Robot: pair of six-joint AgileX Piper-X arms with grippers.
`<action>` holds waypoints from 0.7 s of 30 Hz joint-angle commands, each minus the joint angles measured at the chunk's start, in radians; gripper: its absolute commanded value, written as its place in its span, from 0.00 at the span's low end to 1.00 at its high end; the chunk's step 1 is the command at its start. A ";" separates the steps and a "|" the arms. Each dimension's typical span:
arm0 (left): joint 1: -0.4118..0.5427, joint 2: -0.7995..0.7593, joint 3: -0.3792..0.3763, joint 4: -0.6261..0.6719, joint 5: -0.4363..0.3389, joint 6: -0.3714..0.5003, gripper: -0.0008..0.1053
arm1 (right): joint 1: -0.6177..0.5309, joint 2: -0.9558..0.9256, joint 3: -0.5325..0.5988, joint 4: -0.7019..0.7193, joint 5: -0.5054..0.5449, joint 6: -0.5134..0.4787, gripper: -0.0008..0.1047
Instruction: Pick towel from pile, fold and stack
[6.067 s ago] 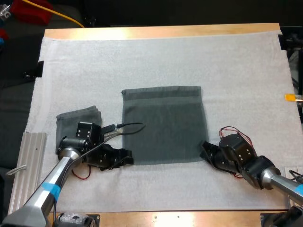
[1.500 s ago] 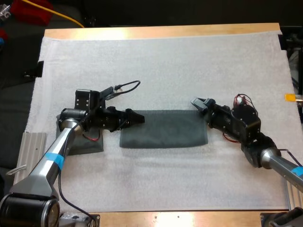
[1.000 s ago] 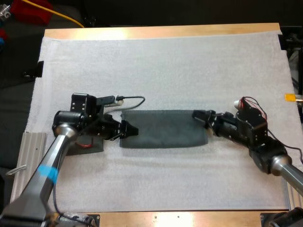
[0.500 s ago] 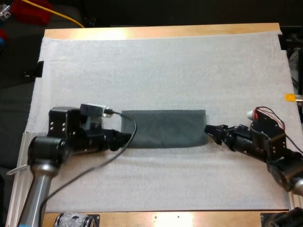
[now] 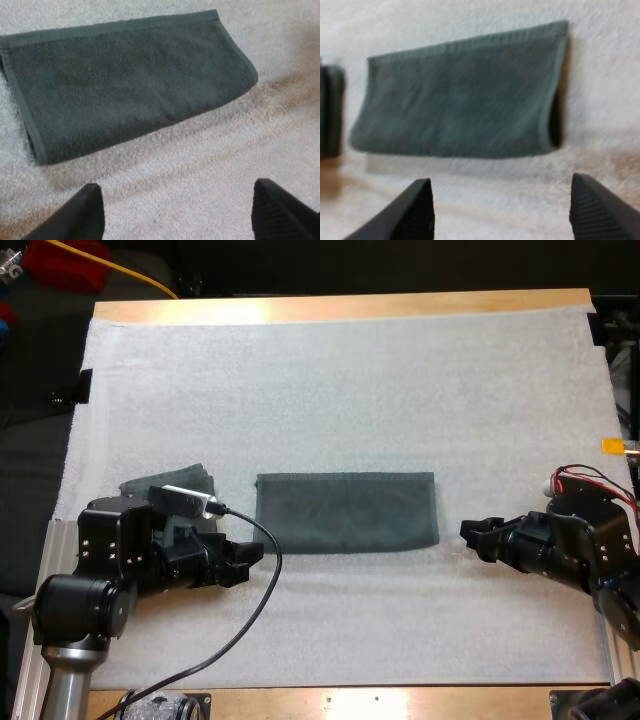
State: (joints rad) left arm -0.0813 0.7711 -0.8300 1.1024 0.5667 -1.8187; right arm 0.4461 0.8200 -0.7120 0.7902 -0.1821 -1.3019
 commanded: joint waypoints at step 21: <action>0.000 -0.003 -0.007 -0.016 0.047 -0.010 0.58 | -0.200 0.345 -0.010 -0.197 -0.175 -0.082 0.53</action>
State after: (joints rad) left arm -0.0813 0.7711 -0.8300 1.0940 0.6042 -1.8244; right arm 0.2534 1.1676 -0.7144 0.6025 -0.3320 -1.3742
